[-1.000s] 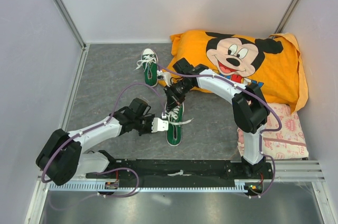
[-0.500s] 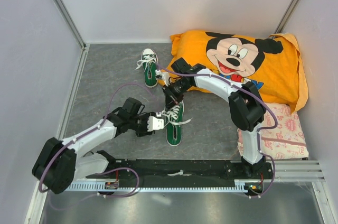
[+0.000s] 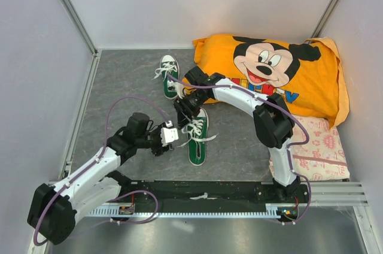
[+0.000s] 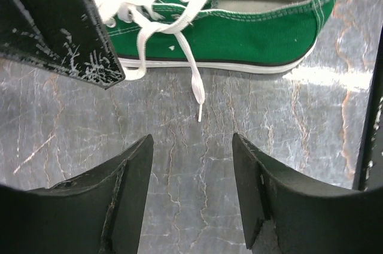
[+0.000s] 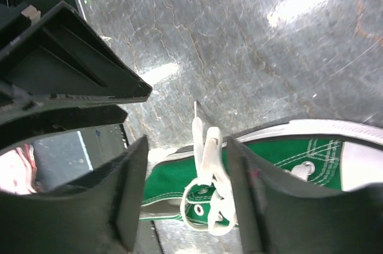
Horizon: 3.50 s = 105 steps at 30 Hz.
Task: Tie the shoes
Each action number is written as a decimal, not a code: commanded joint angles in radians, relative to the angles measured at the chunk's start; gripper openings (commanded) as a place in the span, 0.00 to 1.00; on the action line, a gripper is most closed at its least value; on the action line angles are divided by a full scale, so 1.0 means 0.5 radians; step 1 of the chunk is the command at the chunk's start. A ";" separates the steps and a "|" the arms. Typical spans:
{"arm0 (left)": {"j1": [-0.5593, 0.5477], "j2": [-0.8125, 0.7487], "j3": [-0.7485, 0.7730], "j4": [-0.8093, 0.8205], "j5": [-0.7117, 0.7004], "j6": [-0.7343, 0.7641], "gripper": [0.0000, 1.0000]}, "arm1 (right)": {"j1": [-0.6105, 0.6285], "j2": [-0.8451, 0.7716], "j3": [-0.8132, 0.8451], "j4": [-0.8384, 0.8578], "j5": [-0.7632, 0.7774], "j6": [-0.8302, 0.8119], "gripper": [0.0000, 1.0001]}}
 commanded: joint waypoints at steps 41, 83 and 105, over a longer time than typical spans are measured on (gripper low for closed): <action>0.184 0.001 0.070 0.691 0.147 -1.330 0.59 | 0.111 -1.005 -1.345 0.797 0.378 -0.900 0.48; 0.163 -0.189 -0.255 1.019 0.350 -0.882 0.59 | 0.117 -1.133 -1.333 0.873 0.391 -0.238 0.00; -0.129 0.235 -0.136 1.320 -0.064 -1.427 0.61 | 0.003 -1.051 -1.434 1.248 0.268 0.461 0.00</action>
